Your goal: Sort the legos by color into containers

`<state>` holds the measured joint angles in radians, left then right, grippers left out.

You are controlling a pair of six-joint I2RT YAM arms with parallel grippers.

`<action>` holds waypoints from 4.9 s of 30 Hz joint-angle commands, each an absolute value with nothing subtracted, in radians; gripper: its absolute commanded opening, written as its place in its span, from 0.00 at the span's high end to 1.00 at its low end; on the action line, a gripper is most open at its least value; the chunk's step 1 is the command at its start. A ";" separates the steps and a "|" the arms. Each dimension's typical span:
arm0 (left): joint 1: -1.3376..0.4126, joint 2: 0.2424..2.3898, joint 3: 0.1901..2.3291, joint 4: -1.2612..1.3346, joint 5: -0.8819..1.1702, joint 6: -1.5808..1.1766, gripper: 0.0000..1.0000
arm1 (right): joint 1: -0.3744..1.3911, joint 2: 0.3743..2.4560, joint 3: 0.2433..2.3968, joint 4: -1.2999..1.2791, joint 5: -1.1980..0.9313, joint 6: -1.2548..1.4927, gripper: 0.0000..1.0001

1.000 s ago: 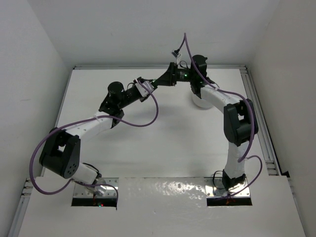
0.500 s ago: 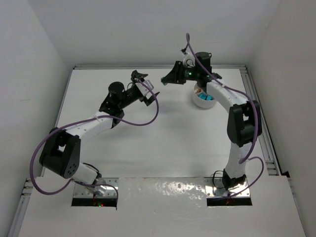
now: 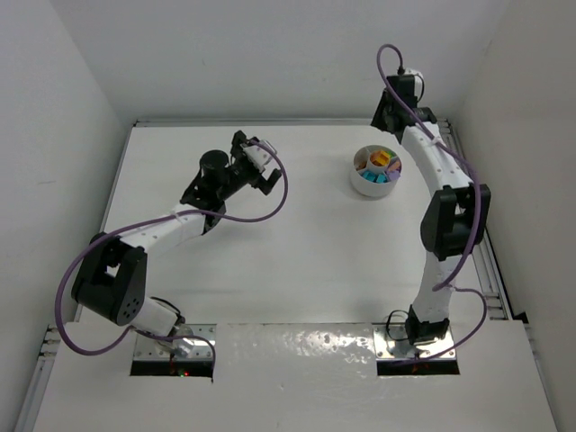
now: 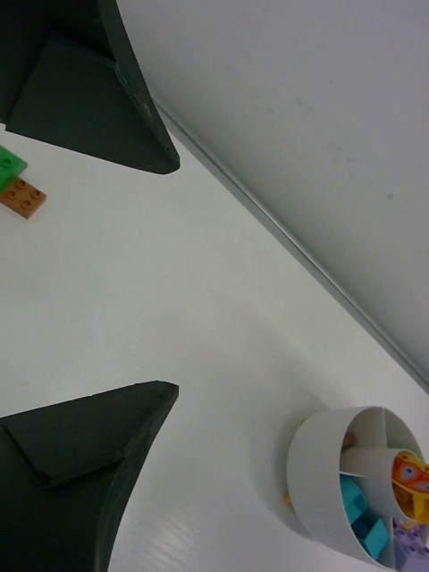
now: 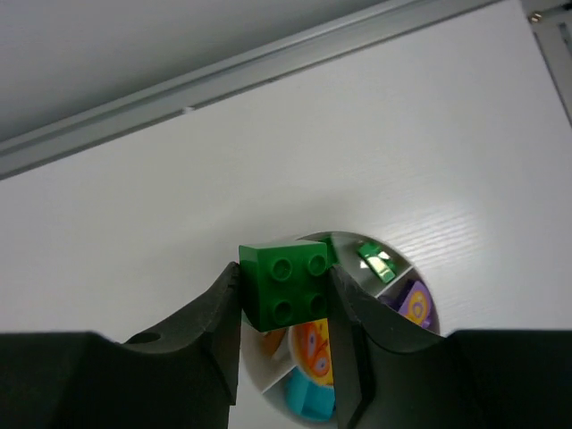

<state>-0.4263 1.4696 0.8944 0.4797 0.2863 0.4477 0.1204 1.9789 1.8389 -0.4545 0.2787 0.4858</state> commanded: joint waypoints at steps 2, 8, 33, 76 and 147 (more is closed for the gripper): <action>-0.413 1.436 0.910 0.427 0.252 0.431 0.00 | 0.124 2.060 1.873 -0.470 0.475 0.491 1.00; -0.413 1.453 0.940 0.387 0.239 0.440 0.00 | 0.106 2.132 1.882 -0.462 0.485 0.518 1.00; -0.413 1.479 0.963 0.365 0.213 0.477 0.00 | 0.103 2.177 1.828 -0.471 0.436 0.543 0.99; -0.413 1.486 0.979 0.364 0.207 0.518 0.00 | 0.089 2.143 1.796 -0.449 0.474 0.554 0.70; -0.032 2.210 1.735 -0.643 0.448 1.049 0.36 | 0.173 1.853 1.762 -0.385 -0.290 0.121 0.36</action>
<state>-0.0174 2.1998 1.7111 -0.6876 0.4080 1.0809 0.1665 1.8801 1.7348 -0.3763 -0.2676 0.1474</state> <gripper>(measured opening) 0.673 0.640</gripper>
